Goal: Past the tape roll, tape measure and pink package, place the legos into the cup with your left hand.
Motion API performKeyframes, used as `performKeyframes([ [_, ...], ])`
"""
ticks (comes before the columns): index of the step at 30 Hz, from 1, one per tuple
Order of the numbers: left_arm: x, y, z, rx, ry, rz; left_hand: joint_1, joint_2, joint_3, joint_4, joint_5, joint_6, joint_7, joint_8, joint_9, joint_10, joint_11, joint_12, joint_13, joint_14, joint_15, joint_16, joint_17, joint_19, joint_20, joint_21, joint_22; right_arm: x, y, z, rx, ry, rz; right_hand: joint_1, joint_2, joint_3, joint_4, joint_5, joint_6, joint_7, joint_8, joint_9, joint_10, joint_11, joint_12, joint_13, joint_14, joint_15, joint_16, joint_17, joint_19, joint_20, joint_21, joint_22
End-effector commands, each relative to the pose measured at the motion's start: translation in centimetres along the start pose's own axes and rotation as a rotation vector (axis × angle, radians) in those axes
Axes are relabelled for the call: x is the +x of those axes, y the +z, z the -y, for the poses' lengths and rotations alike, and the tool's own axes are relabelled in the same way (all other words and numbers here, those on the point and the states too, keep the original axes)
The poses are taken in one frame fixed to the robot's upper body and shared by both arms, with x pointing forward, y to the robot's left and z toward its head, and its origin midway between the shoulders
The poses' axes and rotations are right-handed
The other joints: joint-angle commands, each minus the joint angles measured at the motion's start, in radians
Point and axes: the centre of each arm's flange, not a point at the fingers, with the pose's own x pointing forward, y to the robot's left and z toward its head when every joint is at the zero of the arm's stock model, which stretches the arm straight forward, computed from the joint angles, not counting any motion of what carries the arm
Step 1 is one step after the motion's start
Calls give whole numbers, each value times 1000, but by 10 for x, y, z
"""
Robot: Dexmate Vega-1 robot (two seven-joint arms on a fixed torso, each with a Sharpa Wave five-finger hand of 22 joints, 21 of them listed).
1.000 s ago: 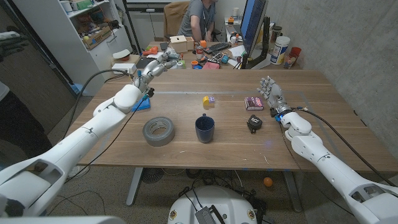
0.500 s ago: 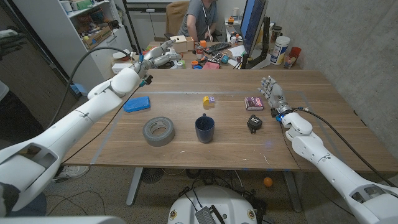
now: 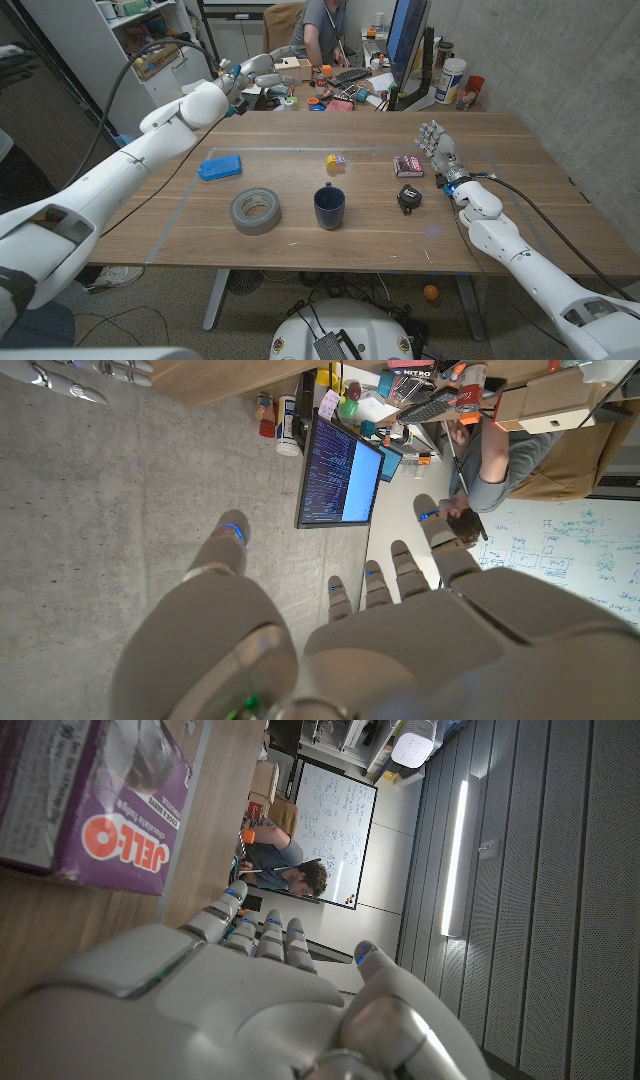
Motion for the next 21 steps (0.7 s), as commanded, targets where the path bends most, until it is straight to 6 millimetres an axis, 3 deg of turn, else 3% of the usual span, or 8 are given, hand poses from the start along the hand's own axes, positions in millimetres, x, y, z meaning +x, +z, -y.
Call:
performKeyframes([
  [1, 39, 44, -16, 134, -104, 103, 24, -4, -11, 0, 13, -4, -2, 2, 2, -7, 2, -1, 6, -8, 10, -3, 4, 11, 1, -5, 2, -4, 2, -1, 9, 0, 29, -2, 43, -3, -2, 9, 3, 5, 4, 3, 9, 2, 8, 4, 3, 6, 8, 3, 11, 3, 5, 5],
  [13, 65, 79, -14, 222, -215, 189, 47, -21, -35, 4, 32, -14, -13, -2, 4, -22, -5, -6, 9, -27, -5, -7, 5, 3, -12, -16, 3, -11, 7, 2, 12, -9, 50, -3, 35, -8, -3, 9, 5, 7, 4, 3, 13, 5, 9, 4, 6, 10, 9, 3, 12, 6, 6, 5],
  [21, 72, 100, -14, 298, -272, 222, 73, -7, -45, 10, 41, -18, -33, -4, 4, -38, -14, -11, 12, -43, -16, -10, 5, -2, -19, -25, 3, -13, 7, 5, 17, -16, 53, -4, 32, -11, -4, 9, 6, 7, 4, 3, 13, 3, 9, 4, 7, 9, 9, 3, 12, 7, 6, 5],
])
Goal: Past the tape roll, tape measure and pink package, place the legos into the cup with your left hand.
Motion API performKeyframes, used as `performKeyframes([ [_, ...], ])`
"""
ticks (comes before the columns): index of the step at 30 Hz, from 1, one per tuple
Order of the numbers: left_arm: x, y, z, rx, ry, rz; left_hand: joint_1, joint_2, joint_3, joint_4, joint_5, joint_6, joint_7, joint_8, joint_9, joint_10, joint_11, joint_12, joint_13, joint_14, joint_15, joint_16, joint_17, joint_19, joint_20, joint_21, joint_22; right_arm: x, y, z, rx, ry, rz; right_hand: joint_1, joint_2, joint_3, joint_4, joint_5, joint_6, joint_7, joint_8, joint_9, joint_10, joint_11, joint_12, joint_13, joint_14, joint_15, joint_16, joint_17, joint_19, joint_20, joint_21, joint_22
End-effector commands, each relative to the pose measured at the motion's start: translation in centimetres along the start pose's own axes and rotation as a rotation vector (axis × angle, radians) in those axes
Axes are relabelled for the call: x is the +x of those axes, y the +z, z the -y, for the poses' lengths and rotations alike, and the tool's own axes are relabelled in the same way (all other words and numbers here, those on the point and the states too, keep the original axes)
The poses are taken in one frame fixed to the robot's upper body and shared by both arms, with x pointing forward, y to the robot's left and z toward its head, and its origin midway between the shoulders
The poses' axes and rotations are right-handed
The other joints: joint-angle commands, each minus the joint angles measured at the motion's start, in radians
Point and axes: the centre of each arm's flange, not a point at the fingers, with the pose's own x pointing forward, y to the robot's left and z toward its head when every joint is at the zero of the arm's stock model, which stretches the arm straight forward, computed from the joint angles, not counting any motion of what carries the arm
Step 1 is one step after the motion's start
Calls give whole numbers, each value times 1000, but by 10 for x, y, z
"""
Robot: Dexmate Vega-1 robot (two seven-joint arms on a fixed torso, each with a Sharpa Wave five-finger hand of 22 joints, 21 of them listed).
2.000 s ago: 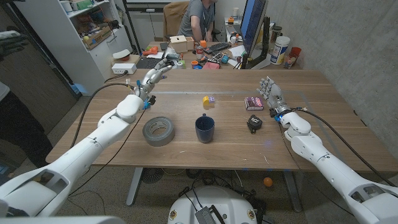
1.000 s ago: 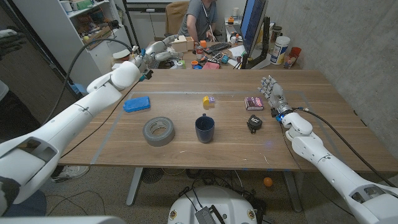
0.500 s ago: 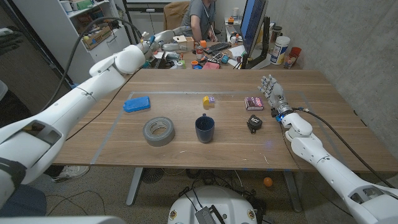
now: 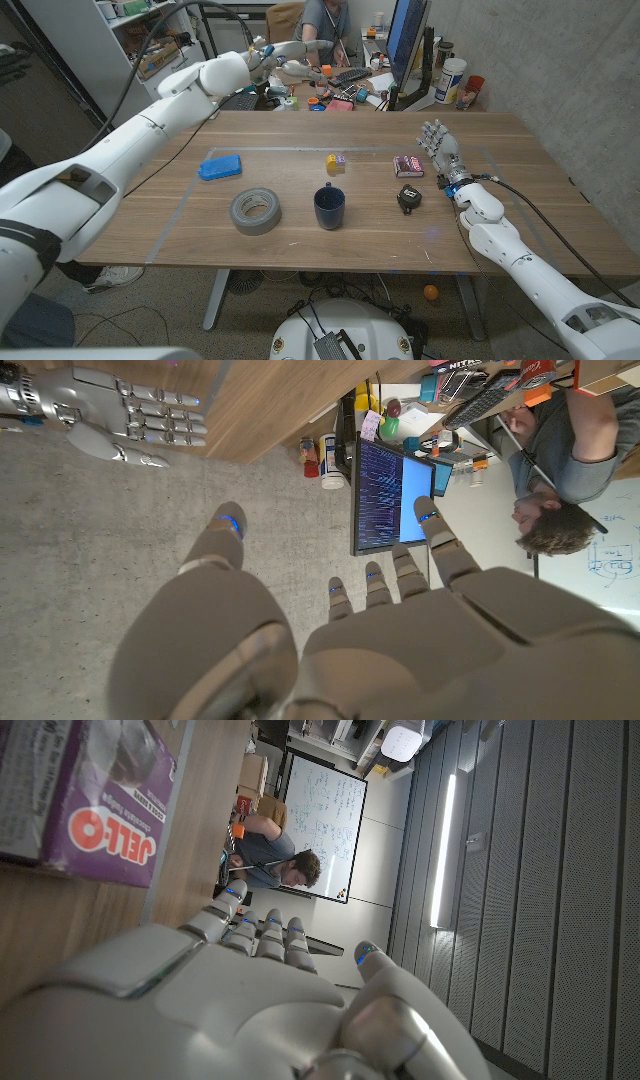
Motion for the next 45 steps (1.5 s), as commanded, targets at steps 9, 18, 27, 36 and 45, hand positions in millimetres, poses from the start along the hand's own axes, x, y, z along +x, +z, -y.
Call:
performKeyframes([
  [9, 25, 44, -11, 187, -142, 67, 54, 14, -13, 3, 16, -3, -6, -4, 5, -20, 7, -1, 5, -19, 4, -1, 5, 5, -12, -10, 4, -4, 1, 5, 9, -8, 18, -5, 30, -10, -1, 9, 4, 4, 3, 4, 9, -1, 9, 4, 3, 4, 9, 3, 7, 1, 6, 5],
  [18, 29, 60, -6, 226, -171, 103, 69, 15, -21, 6, 20, 3, -10, -2, 5, -18, 8, 1, 7, -23, 6, 0, 5, 7, -12, -14, 4, -4, 1, 5, 10, -8, 20, -5, 29, -13, -1, 10, 5, 3, 3, 4, 10, 0, 8, 4, 5, 5, 9, 3, 7, 2, 6, 5],
  [27, 35, 63, 0, 260, -202, 93, 88, 11, -42, 11, 29, 15, -8, 1, 6, -17, 13, 4, 10, -25, 7, 1, 3, 27, -26, -15, 2, -7, 1, 7, 12, -7, 21, -6, 28, -15, -1, 10, 6, 2, 3, 4, 11, 0, 8, 4, 7, 4, 9, 3, 7, 3, 6, 5],
  [36, 49, 64, 16, 294, -321, 69, 105, 11, -65, 16, 42, 40, -22, 7, 7, 9, -7, 16, 14, -12, -20, 8, 2, 37, -17, -22, 2, -8, 2, 9, 12, -8, 24, -6, 28, -17, 0, 11, 6, 2, 2, 4, 12, -2, 8, 4, 8, 7, 9, 3, 5, 4, 5, 5],
  [45, 56, 66, 31, 306, -362, 74, 115, 15, -76, 19, 47, 43, -25, 6, 8, 14, -12, 19, 15, -4, -27, 10, 1, 46, -24, -24, 2, -10, 2, 11, 12, -10, 21, -7, 28, -18, 0, 11, 6, 2, 2, 4, 12, -2, 7, 4, 9, 7, 8, 3, 5, 5, 5, 5],
])
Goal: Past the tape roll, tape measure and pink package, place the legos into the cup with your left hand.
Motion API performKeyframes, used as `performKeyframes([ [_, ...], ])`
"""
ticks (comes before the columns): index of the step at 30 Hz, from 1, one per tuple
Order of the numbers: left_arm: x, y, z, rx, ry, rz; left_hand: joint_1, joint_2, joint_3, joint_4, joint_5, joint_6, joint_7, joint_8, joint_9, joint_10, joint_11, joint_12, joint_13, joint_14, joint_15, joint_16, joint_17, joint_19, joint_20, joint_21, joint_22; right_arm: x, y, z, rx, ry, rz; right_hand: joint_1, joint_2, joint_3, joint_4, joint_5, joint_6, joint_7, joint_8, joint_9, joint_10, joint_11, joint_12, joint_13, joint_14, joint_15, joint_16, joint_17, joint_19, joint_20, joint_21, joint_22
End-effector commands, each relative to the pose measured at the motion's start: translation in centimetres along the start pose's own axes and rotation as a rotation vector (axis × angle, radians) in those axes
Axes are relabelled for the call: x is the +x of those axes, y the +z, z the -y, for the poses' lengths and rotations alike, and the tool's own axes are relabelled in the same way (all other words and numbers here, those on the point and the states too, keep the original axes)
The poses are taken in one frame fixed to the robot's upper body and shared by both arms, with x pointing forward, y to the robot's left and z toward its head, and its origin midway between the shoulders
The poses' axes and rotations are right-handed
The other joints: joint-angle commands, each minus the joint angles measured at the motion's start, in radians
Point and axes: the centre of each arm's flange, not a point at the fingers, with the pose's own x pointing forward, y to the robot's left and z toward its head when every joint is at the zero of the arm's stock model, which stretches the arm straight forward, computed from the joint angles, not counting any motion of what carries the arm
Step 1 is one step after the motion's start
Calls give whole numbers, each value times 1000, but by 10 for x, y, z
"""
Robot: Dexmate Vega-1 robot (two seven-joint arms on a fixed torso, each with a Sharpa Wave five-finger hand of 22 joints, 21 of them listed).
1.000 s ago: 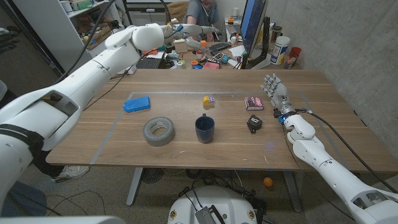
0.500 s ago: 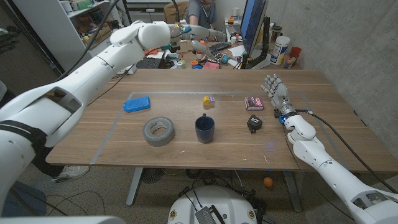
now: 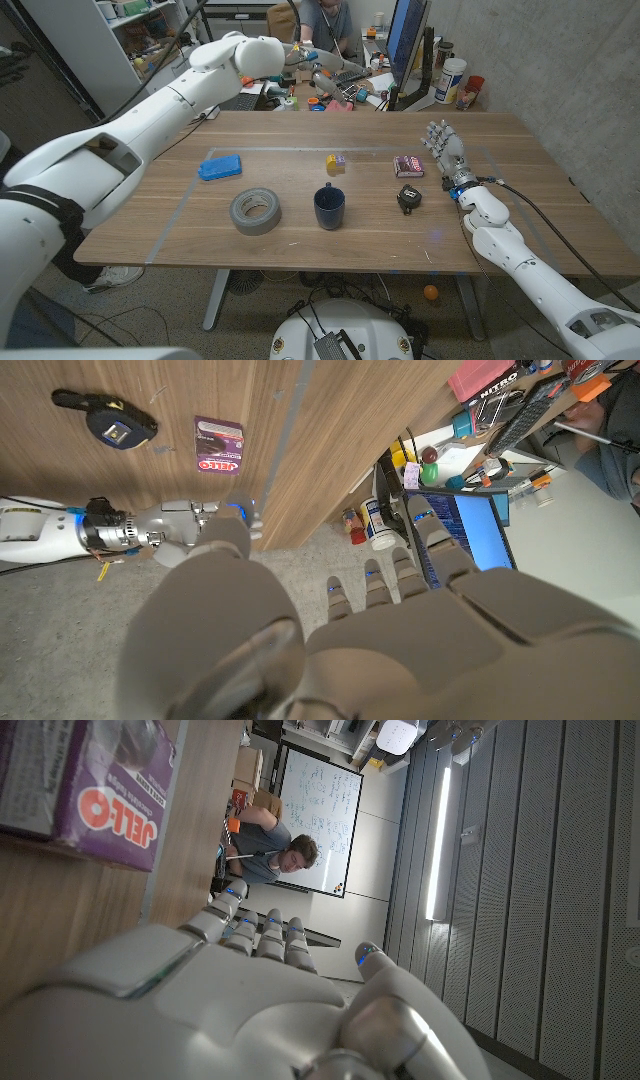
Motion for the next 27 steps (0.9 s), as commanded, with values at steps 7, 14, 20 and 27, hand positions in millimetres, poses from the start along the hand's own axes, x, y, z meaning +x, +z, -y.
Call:
performKeyframes([
  [7, 21, 10, 21, 30, -105, 8, 26, 9, -13, 5, 11, 16, -6, 7, 4, 6, -6, 9, 6, 4, -7, 6, 2, 9, 14, -6, 3, -3, 0, 4, 2, -3, 0, -7, 27, -4, 1, 4, 7, 2, 2, 4, 14, 0, 7, 4, 3, 2, 8, 3, 4, 5, 4, 5],
  [14, 26, 14, 28, 66, -141, 4, 36, 12, -23, 7, 15, 3, -7, -1, 4, -13, -6, 3, 8, -6, -15, 2, 2, 4, 21, -13, 4, -4, -2, 5, 8, -7, -3, -7, 28, -5, 1, 4, 8, 1, 2, 4, 14, -2, 7, 4, 4, 3, 8, 3, 4, 5, 4, 5],
  [20, 28, 14, 36, 60, -157, 7, 42, 14, -29, 8, 18, 2, -8, -1, 5, -15, -8, 3, 10, -8, -17, 1, 2, 7, 14, -15, 4, -5, -3, 5, 7, -9, -2, -7, 28, -6, 1, 5, 8, 2, 2, 4, 14, -3, 7, 4, 4, 3, 8, 3, 4, 5, 4, 5],
  [27, 30, 13, 44, 54, -171, 9, 46, 16, -36, 11, 20, 8, -10, 0, 5, -12, -14, 5, 11, -4, -23, 3, 2, 13, 12, -15, 4, -6, -4, 4, 4, -9, -7, -7, 28, -7, 1, 5, 7, 2, 2, 4, 13, -3, 6, 4, 4, 3, 8, 3, 4, 5, 4, 5],
])
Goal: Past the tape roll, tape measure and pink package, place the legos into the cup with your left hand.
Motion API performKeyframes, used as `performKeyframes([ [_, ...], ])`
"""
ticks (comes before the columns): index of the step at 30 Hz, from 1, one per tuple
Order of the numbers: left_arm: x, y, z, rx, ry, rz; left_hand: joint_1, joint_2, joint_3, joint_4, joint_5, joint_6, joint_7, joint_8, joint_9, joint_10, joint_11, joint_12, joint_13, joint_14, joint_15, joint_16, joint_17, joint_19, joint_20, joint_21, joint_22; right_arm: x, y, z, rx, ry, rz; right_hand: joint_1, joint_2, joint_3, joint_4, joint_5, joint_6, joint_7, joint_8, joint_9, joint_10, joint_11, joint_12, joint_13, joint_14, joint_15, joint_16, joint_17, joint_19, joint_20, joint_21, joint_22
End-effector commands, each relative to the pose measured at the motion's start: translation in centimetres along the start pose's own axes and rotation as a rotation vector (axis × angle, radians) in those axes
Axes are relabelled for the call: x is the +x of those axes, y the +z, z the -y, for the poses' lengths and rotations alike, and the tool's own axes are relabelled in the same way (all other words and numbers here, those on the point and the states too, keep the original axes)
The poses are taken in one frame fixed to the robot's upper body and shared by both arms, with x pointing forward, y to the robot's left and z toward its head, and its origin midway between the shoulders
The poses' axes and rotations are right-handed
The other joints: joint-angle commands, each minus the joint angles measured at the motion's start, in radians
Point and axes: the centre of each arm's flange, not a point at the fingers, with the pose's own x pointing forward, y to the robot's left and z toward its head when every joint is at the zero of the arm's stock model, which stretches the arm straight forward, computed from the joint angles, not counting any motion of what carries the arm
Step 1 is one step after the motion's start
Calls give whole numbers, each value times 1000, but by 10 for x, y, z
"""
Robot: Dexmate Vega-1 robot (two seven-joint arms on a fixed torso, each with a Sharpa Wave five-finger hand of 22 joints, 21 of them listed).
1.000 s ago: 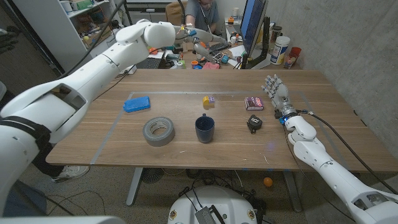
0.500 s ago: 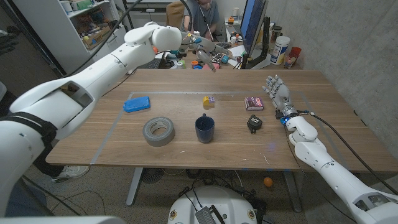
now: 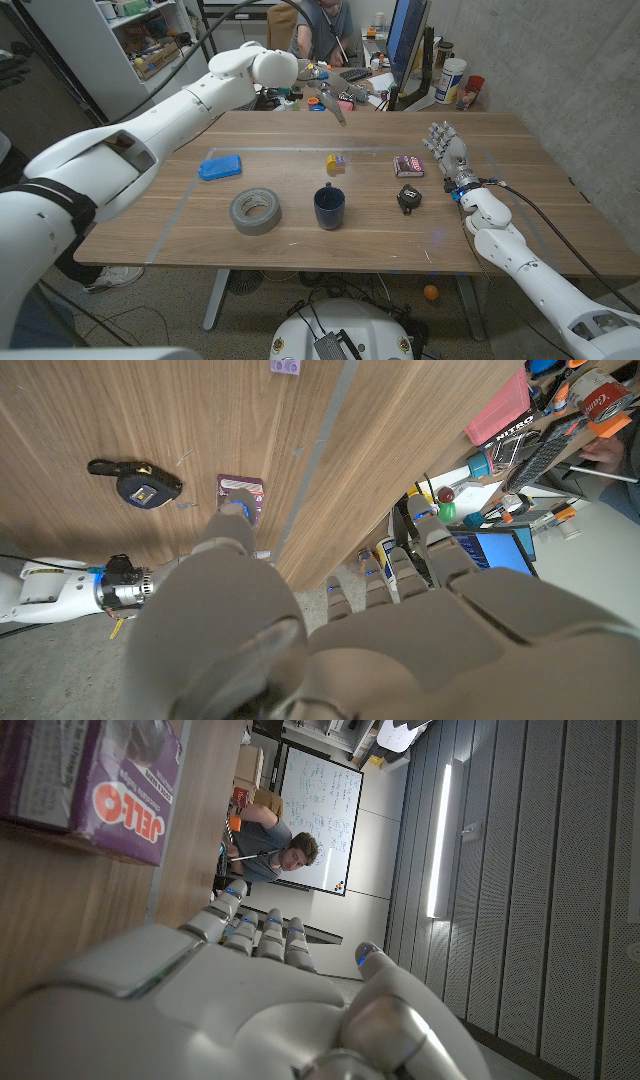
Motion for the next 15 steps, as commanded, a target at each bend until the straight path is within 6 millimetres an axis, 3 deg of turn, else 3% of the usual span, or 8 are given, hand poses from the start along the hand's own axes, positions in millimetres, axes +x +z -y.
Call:
performKeyframes([
  [1, 7, 1, 14, 4, -38, 5, 12, 1, -4, 0, 5, 3, -4, 1, 5, -7, -7, 5, 5, -1, -9, 0, 2, 10, -1, -1, 2, -2, -2, 0, 0, -4, -7, -7, 28, -7, 1, 5, 7, 2, 2, 4, 8, 2, 6, 4, 4, 3, 8, 3, 4, 6, 4, 5],
  [15, 19, 1, 31, 6, -89, 16, 22, 9, -15, 4, 9, 14, -5, 4, 6, -6, -15, 7, 8, 3, -15, 3, 2, 16, -6, -5, 3, -2, -4, -2, -1, -7, -9, -6, 28, -9, 1, 6, 9, 2, 2, 4, 9, 1, 6, 4, 4, 4, 7, 2, 4, 6, 4, 5],
])
